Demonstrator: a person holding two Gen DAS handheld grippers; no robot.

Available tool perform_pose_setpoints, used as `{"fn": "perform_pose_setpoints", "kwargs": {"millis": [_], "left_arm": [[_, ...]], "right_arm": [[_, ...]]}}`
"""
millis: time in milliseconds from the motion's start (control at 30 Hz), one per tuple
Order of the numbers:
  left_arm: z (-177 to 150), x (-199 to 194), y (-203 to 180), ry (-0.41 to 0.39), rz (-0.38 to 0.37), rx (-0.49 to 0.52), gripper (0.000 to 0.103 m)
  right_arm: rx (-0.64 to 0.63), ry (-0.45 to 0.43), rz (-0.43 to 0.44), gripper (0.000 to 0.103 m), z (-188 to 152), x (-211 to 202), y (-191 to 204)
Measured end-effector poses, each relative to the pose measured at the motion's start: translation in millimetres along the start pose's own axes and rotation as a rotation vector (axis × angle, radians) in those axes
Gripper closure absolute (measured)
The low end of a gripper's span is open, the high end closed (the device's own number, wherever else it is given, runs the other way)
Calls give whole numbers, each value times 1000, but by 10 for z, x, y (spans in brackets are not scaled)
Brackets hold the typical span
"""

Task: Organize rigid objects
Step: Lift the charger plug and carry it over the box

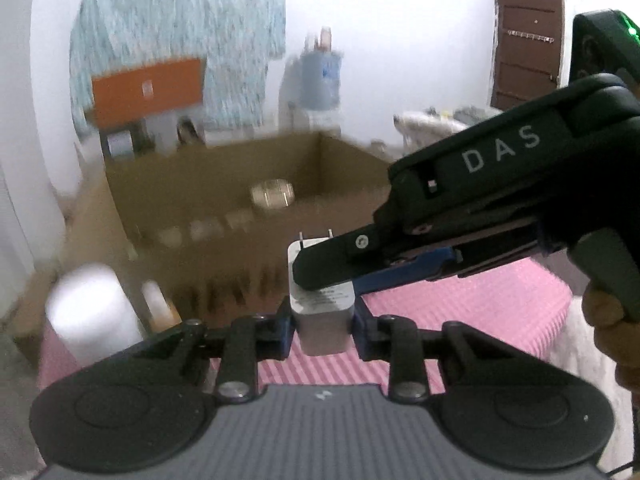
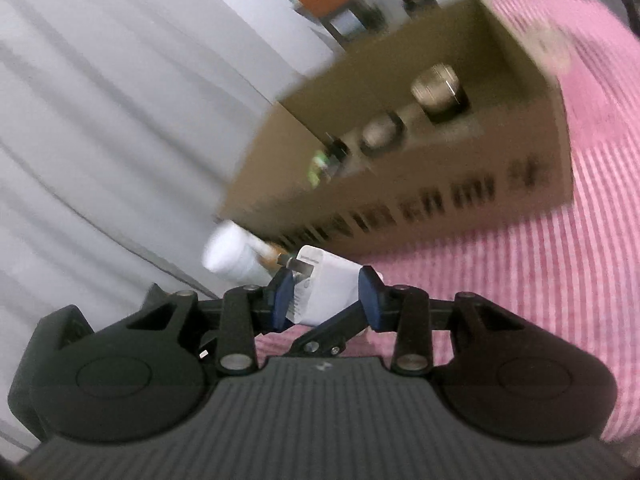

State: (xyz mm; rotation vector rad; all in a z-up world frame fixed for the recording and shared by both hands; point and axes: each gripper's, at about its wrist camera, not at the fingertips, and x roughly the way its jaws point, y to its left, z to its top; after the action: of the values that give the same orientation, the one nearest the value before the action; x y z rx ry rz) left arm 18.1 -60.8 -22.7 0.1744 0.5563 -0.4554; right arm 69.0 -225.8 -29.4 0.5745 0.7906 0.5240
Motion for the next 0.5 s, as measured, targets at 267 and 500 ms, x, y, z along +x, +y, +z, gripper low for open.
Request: {"fn": "perform_pose_setpoints", "kwargs": {"millis": [267, 500], "left_arm": [[795, 65, 207, -32, 35, -35, 73], [1162, 708, 503, 122, 45, -125, 73]], "right_arm": [[-148, -84, 57, 66, 715, -132, 294], [-117, 7, 24, 66, 1409, 306, 91]]}}
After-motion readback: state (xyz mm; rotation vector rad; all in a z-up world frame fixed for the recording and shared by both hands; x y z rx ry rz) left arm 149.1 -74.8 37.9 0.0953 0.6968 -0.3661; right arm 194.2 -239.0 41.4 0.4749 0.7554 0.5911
